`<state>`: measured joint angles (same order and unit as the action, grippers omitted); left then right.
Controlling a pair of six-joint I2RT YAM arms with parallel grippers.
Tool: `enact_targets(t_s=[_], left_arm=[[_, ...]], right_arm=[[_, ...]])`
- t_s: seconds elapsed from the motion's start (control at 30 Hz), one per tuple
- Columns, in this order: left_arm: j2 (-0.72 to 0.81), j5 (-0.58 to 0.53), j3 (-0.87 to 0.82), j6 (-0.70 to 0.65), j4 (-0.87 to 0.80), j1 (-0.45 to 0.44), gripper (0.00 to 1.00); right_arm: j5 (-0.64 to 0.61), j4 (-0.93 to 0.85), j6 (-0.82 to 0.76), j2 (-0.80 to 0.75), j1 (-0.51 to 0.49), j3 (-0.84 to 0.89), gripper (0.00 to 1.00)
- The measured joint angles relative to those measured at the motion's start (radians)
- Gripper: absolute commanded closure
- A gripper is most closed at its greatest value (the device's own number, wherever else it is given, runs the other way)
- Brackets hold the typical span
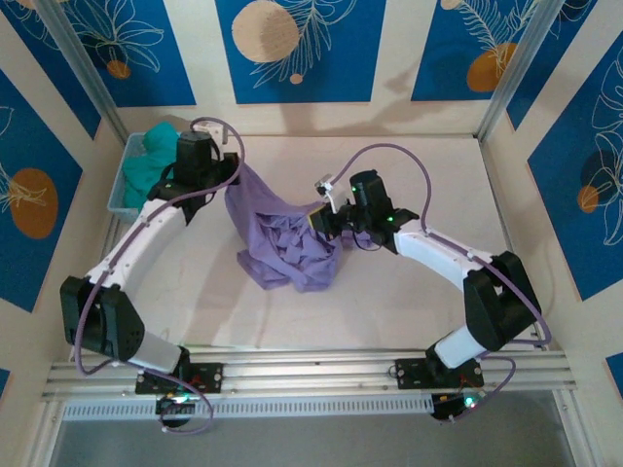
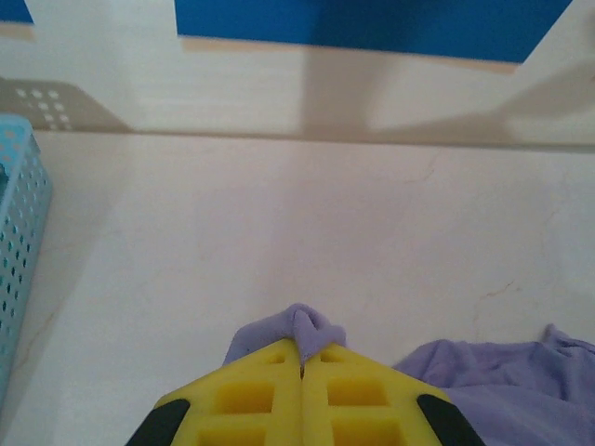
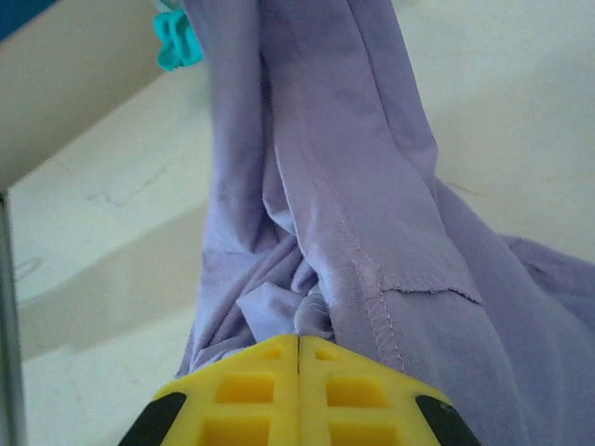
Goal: Fold the inside-out t-shirt
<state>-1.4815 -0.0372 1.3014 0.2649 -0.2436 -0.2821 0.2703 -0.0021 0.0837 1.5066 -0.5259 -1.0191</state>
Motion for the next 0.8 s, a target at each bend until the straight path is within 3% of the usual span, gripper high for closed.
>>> enact_targets(t_s=[0.23, 0.4, 0.53, 0.8], left_arm=[[-0.022, 0.005, -0.149, 0.057, 0.044, 0.129, 1.0], [-0.059, 0.055, -0.259, 0.072, 0.048, 0.149, 0.58], [-0.055, 0.105, -0.299, 0.029, 0.064, 0.088, 0.4], [0.031, 0.323, -0.379, -0.19, 0.246, -0.168, 0.33]], right_arm=[[0.099, 0.036, 0.032, -0.219, 0.131, 0.034, 1.0], [0.131, 0.074, 0.043, -0.269, 0.151, 0.09, 1.0], [0.135, 0.053, 0.043, -0.234, 0.154, 0.138, 1.0], [0.143, 0.04, 0.043, -0.221, 0.172, 0.152, 1.0]])
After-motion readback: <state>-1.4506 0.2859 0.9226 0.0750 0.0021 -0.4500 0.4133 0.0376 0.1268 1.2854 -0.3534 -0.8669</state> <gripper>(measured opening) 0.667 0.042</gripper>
